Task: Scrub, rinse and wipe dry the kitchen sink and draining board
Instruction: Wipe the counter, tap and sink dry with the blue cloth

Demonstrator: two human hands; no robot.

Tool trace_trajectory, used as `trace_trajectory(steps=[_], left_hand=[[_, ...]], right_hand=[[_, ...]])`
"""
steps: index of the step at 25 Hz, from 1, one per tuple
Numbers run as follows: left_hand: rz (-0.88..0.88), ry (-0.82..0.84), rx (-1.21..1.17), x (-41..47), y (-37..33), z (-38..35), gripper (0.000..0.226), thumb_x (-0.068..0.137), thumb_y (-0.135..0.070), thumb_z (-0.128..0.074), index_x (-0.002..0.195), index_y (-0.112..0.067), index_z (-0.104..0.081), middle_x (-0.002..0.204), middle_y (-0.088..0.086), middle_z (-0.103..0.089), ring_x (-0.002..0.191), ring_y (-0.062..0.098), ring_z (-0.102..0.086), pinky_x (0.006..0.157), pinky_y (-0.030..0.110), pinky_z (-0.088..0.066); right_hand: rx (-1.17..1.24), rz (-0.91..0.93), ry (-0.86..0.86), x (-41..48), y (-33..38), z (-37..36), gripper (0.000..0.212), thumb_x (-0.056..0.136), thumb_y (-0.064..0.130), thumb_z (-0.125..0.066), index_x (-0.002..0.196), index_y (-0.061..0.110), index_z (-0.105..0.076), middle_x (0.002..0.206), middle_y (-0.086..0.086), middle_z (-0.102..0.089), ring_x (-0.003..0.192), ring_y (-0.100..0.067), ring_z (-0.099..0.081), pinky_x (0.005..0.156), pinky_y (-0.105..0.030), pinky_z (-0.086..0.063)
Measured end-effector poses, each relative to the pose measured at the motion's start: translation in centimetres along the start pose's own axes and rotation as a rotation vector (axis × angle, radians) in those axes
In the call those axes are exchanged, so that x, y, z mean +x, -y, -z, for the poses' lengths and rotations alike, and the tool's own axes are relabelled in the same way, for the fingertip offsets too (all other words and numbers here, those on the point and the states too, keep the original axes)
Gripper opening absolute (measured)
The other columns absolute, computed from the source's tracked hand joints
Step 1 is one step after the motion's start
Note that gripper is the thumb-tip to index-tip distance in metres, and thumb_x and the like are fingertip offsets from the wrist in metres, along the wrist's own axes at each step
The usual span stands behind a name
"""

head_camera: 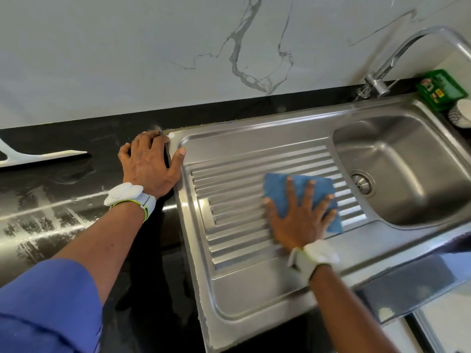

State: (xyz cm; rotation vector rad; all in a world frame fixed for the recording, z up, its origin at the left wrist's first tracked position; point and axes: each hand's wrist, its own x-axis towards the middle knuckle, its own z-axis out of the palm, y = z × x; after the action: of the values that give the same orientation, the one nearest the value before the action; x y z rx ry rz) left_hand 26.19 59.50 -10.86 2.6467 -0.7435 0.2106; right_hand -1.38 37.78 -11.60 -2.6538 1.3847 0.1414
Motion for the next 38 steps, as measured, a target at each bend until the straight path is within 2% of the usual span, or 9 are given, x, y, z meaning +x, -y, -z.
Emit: trace_trajectory(steps=[3,6,9,13,19,21,25,31,38], left_hand=[[0.005,-0.003,0.0,0.1,0.1,-0.1,0.066,0.099,-0.069,-0.032,0.13,-0.017,-0.059,0.142,0.009,-0.052,0.137,0.031,-0.042,0.114,0.059,-0.027],[0.005,0.005,0.012,0.2,-0.1,0.0,0.067,0.099,-0.07,-0.031,0.13,-0.018,-0.059,0.142,0.008,-0.051,0.137,0.031,-0.042,0.114,0.058,-0.027],[0.001,0.003,0.004,0.3,0.0,-0.1,0.067,0.099,-0.07,-0.031,0.13,-0.018,-0.059,0.141,0.009,-0.052,0.137,0.031,-0.043,0.114,0.059,-0.028],[0.009,-0.019,0.007,0.0,0.0,-0.2,0.064,0.098,-0.069,-0.035,0.127,-0.019,-0.061,0.141,0.007,-0.053,0.136,0.03,-0.044,0.112,0.057,-0.029],[0.012,-0.006,-0.014,0.1,0.0,-0.1,0.06,0.098,-0.068,-0.037,0.127,-0.02,-0.062,0.141,0.005,-0.053,0.136,0.028,-0.044,0.112,0.055,-0.03],[0.006,-0.011,-0.018,0.1,0.1,-0.1,0.06,0.099,-0.067,-0.037,0.127,-0.02,-0.062,0.141,0.005,-0.053,0.136,0.028,-0.044,0.112,0.054,-0.03],[-0.002,-0.003,-0.01,0.1,0.2,-0.2,0.062,0.099,-0.068,-0.036,0.127,-0.019,-0.061,0.14,0.007,-0.053,0.135,0.029,-0.044,0.112,0.054,-0.03],[-0.004,-0.005,0.004,0.1,0.0,-0.1,0.062,0.099,-0.068,-0.036,0.127,-0.02,-0.061,0.141,0.006,-0.053,0.135,0.029,-0.045,0.111,0.053,-0.031],[0.006,-0.017,-0.02,0.1,0.5,-0.2,0.061,0.099,-0.067,-0.037,0.128,-0.02,-0.061,0.14,0.006,-0.053,0.135,0.029,-0.045,0.112,0.054,-0.03]], right_hand=[[0.103,-0.319,0.12,7.3,-4.4,2.4,0.092,0.077,0.092,-0.008,0.156,0.046,0.007,0.167,-0.007,0.012,0.148,-0.051,0.014,0.115,-0.07,0.007],[0.097,-0.425,0.027,7.5,-0.4,1.1,0.073,0.096,0.065,-0.018,0.16,0.031,-0.006,0.165,-0.023,0.007,0.147,-0.054,0.009,0.116,-0.069,0.005],[0.065,-0.182,-0.144,1.6,7.1,-2.1,0.07,0.095,0.056,-0.025,0.158,0.028,-0.025,0.163,-0.029,-0.011,0.146,-0.059,-0.004,0.114,-0.073,-0.001],[0.017,0.276,-0.091,-7.0,13.8,-3.2,0.066,0.097,0.051,-0.03,0.159,0.033,-0.018,0.166,-0.019,-0.007,0.15,-0.05,0.003,0.116,-0.07,-0.003],[0.114,0.822,-0.093,-7.1,8.0,-2.4,0.056,0.102,0.041,-0.045,0.155,0.027,-0.035,0.163,0.001,-0.03,0.154,-0.024,-0.016,0.121,-0.052,-0.022],[0.124,0.828,-0.133,-5.2,5.4,-2.2,0.057,0.101,0.046,-0.048,0.153,0.023,-0.041,0.159,-0.001,-0.037,0.152,-0.024,-0.023,0.118,-0.051,-0.027],[0.069,0.469,-0.177,-3.8,5.1,-2.3,0.062,0.103,0.048,-0.027,0.158,0.02,-0.029,0.165,-0.004,-0.024,0.154,-0.028,-0.011,0.122,-0.056,-0.015],[0.072,0.916,-0.117,-9.2,7.3,-2.0,0.051,0.103,0.036,-0.039,0.152,0.02,-0.043,0.161,0.0,-0.034,0.153,-0.025,-0.019,0.122,-0.05,-0.023],[0.147,0.696,-0.17,-4.6,-0.2,-1.1,0.05,0.103,0.037,-0.044,0.148,0.016,-0.049,0.153,-0.005,-0.044,0.143,-0.028,-0.039,0.113,-0.051,-0.036]])
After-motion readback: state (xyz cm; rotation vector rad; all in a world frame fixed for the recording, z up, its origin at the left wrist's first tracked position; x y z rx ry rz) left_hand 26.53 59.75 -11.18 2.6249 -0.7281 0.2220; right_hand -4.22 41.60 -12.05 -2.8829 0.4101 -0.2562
